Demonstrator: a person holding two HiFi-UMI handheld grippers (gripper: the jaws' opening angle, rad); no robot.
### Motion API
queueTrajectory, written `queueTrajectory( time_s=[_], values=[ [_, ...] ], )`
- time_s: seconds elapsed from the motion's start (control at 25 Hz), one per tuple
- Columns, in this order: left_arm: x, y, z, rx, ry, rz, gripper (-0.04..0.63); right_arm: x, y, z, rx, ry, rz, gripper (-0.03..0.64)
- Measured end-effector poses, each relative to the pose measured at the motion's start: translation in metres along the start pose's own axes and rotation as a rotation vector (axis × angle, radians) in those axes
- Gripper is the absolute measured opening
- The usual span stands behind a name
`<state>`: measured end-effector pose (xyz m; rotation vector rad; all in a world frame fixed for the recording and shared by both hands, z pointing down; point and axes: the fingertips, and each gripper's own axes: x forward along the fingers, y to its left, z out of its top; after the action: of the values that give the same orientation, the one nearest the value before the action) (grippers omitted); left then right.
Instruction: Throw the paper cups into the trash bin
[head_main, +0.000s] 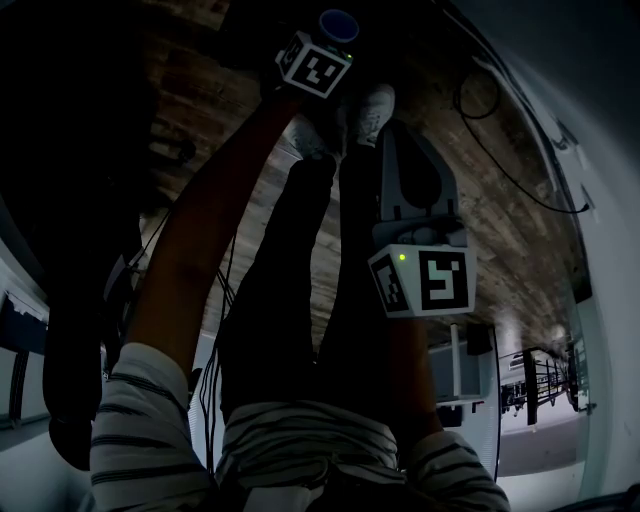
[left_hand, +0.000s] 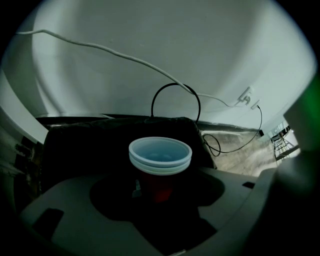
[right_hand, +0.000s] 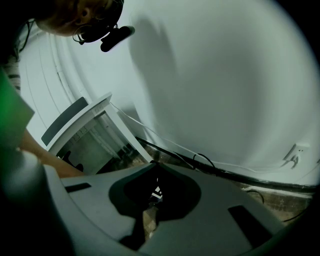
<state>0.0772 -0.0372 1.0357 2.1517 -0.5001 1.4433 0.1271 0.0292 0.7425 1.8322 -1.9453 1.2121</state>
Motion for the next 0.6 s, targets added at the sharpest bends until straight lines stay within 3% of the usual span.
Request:
queueTrajectory(
  time_s=[0.6],
  values=[
    [0.024,-0.003,-0.003,0.030,0.076,-0.013,0.302,-0.002,-0.015,-0.006,0.012,0.009,-0.016,0.017]
  ],
)
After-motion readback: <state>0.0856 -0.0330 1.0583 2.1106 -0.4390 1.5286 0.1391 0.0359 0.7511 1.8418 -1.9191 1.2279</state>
